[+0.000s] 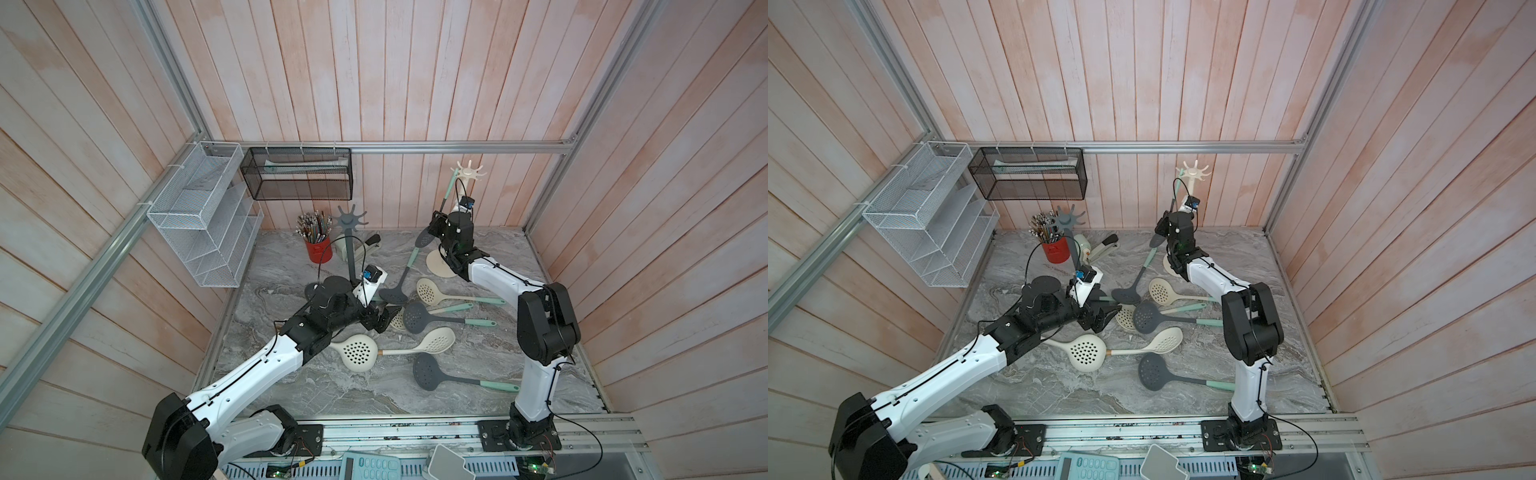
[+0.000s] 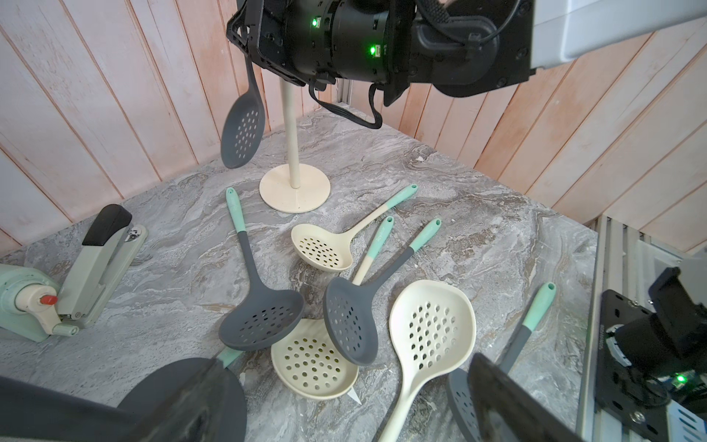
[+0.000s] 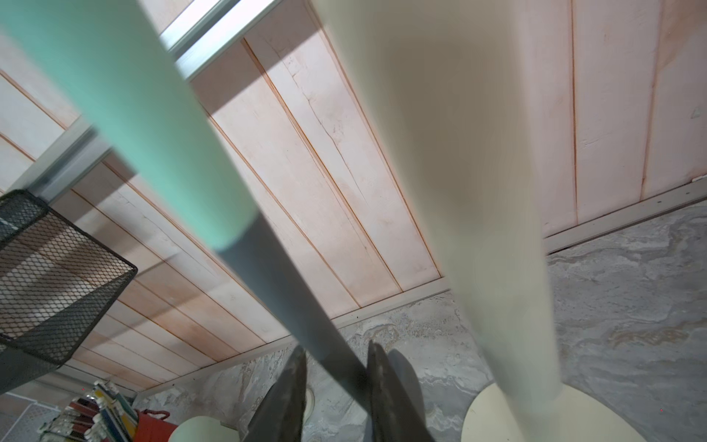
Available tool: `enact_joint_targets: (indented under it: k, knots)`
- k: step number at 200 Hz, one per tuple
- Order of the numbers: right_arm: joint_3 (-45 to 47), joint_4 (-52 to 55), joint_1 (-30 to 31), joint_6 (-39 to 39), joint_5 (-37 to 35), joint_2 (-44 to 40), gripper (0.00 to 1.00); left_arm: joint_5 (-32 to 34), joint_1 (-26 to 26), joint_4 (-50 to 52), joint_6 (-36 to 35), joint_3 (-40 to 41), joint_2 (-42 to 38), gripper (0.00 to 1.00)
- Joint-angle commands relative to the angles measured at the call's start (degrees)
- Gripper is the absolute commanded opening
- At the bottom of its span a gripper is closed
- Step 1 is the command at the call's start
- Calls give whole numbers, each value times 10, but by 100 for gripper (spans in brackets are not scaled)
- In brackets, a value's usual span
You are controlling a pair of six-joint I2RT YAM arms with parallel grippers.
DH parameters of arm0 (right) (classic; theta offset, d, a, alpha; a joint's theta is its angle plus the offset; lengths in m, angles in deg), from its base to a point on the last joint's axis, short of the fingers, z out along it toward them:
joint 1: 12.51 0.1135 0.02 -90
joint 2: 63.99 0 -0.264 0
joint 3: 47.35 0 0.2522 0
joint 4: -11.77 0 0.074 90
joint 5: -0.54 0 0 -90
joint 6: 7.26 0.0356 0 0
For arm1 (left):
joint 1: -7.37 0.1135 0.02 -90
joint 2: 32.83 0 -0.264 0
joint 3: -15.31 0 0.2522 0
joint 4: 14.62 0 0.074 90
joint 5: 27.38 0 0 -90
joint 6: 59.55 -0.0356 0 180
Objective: Hang the skimmer on the kitchen utensil rack
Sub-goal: Hang the skimmer on the rack.
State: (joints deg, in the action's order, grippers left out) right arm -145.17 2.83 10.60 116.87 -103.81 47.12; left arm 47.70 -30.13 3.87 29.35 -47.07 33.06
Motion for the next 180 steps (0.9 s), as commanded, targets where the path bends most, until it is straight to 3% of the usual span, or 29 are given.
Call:
enact_joint_targets:
  k: [1,51,82,111,180]
  knots:
    - [-2,11,-2,-25,-6,-1,31,-1,2,-6,-4,11,-9,99]
    - [21,20,1,-56,6,-26,44,2,2,-4,-3,11,-11,99]
    - [80,22,10,-80,13,-70,55,6,2,-4,2,11,-9,99]
    - [162,26,18,-84,17,-132,59,9,2,0,11,9,-10,99]
    - [404,32,-7,40,58,-307,61,22,-6,26,29,-12,-5,99]
